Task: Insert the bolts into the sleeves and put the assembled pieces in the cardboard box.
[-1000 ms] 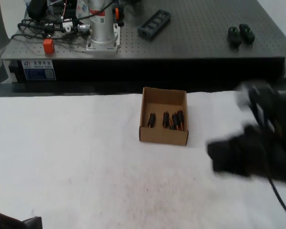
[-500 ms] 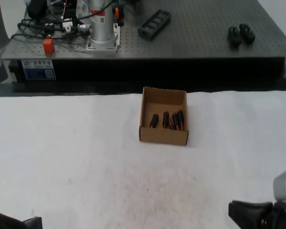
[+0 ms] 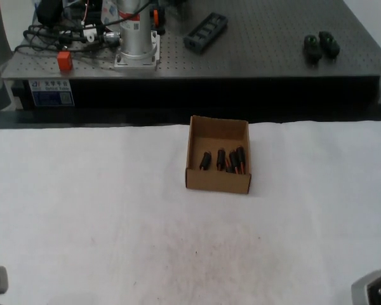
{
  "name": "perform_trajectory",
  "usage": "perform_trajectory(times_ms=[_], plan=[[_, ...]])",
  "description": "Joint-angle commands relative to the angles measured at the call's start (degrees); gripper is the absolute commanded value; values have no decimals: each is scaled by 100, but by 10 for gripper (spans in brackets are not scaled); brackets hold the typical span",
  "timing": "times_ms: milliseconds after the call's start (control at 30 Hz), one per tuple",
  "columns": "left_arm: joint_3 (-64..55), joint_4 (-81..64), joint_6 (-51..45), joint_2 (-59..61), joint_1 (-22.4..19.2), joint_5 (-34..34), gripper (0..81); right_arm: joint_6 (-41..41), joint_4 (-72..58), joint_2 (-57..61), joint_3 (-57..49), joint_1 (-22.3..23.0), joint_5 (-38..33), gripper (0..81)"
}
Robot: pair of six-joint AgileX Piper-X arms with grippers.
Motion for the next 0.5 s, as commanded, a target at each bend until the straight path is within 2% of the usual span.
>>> perform_trajectory(times_ms=[0,233,467], plan=[[264,25,-43,-385,1,-62,7,-30,-12,-372,-57,-26,-25,51],[497,-10,-43,-1405,1,-62,7,-30,-12,-1523,-57,-26,-25,51],[1016,-18,-43,-1973,1,-62,7,-30,-12,-1900,-57,-26,-25,51]])
